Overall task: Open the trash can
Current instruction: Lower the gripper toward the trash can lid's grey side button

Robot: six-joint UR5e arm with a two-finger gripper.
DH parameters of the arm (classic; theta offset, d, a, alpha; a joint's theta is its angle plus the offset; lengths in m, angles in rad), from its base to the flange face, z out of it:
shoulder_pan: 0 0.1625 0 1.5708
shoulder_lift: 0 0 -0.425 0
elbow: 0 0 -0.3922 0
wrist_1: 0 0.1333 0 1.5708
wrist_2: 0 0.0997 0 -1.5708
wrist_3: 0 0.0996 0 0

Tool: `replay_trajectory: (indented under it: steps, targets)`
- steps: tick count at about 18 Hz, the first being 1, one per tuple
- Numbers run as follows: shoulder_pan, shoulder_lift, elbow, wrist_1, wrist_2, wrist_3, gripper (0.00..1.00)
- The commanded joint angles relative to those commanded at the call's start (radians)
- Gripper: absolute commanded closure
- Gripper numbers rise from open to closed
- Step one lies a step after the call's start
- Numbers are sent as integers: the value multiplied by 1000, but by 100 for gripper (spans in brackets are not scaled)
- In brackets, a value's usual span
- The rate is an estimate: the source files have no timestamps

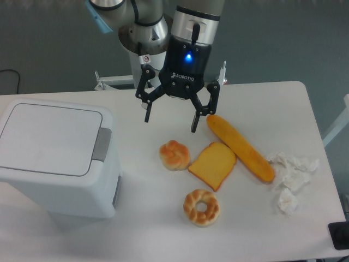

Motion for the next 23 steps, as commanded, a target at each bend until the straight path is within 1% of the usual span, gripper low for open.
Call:
replay_trajectory:
  steps: [4,7,12,18,23]
  targets:
    - [0,-3,5,0,-17,-8,0]
    - [0,-15,17,0,-64,-64,0]
    - [0,-37,21,3,-66,-159,0]
    - [-3,-41,5,3,-91,-190,0]
    - [-23,-54,0,3,-91,-192,0]
